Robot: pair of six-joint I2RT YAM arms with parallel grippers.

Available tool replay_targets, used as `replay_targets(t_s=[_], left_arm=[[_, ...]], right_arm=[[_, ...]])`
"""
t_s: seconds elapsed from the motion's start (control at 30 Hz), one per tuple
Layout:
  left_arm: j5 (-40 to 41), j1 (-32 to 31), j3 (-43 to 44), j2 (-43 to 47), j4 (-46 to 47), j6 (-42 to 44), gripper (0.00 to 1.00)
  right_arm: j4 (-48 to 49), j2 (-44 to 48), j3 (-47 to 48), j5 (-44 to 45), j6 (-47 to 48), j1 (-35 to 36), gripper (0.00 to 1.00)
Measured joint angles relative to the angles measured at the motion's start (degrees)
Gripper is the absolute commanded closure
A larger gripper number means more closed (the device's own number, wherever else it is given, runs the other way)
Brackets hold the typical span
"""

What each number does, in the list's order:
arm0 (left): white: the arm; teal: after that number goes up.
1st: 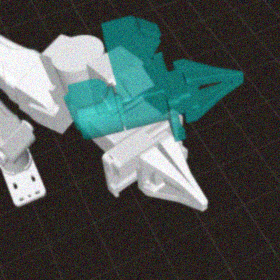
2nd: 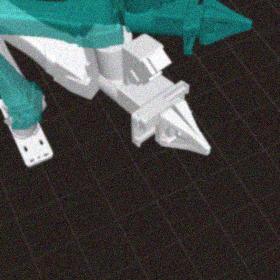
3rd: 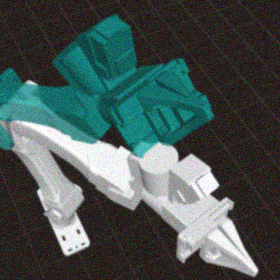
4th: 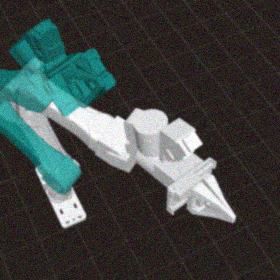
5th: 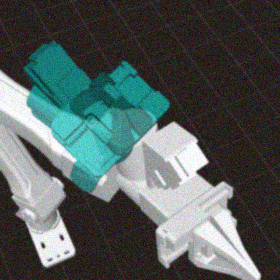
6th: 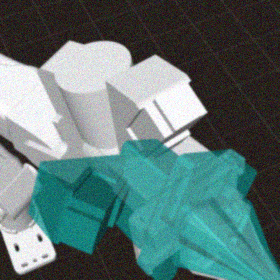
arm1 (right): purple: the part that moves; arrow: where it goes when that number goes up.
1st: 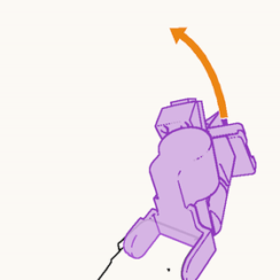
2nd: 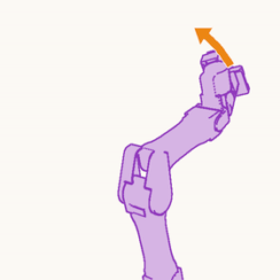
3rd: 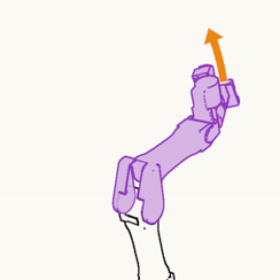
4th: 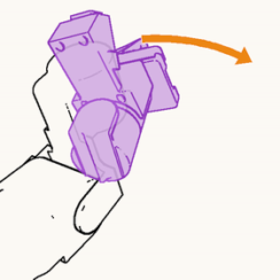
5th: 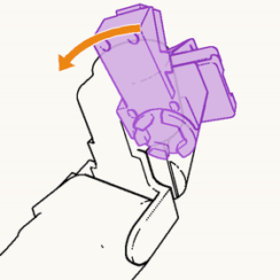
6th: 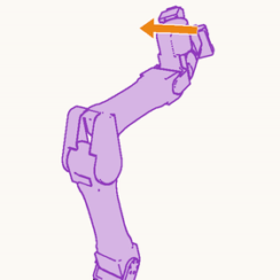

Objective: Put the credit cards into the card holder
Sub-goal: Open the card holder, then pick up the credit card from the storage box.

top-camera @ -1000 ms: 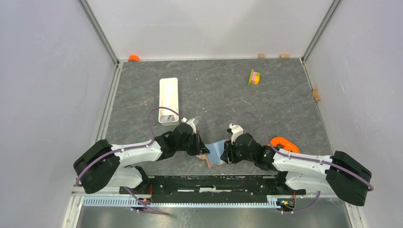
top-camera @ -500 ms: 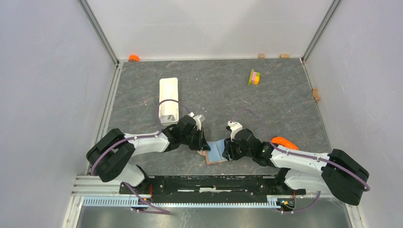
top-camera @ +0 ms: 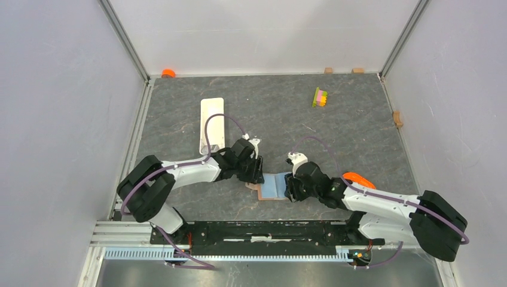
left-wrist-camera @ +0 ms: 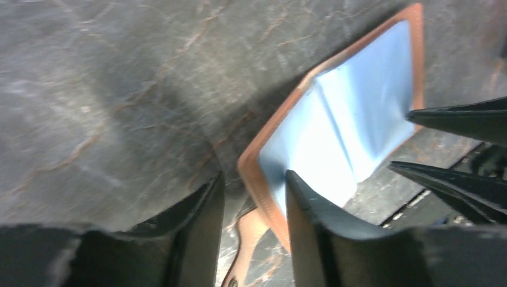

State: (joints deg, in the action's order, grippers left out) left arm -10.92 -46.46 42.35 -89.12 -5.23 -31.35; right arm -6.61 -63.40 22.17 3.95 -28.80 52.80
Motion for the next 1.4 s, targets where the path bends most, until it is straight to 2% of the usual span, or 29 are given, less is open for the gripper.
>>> replay_targets(t_s=[0.2, 0.37, 0.53, 0.73, 0.97, 1.13, 1.4], left_arm=[[6.2, 0.1, 3.3, 5.1, -9.0, 2.3, 0.17], [10.7, 0.3, 9.6, 13.8, -16.1, 4.7, 0.07], [13.5, 2.2, 14.5, 19.2, -21.8, 11.0, 0.07], [11.8, 9.2, 16.2, 19.1, -29.3, 29.0, 0.05], [6.8, 17.0, 9.5, 20.2, -28.2, 48.4, 0.04], [4.9, 19.2, 7.1, 19.0, -26.6, 54.7, 0.05], [6.2, 20.4, 6.3, 13.6, -20.6, 59.8, 0.04]], right_arm=[[-4.3, 1.6, 1.2, 0.7, 1.0, -0.1, 0.48], [-6.8, 2.8, 4.1, 0.7, 2.3, -0.1, 0.44], [-6.1, 3.3, 5.1, 0.2, 3.3, -0.2, 0.43], [-4.1, 2.6, 5.2, -1.6, 3.6, -0.3, 0.42], [-2.6, 2.6, 5.2, -2.6, 3.6, -0.4, 0.40], [-1.3, 2.6, 5.2, -3.1, 3.6, -0.5, 0.40], [-0.3, 2.6, 5.2, -3.6, 3.6, -0.6, 0.40]])
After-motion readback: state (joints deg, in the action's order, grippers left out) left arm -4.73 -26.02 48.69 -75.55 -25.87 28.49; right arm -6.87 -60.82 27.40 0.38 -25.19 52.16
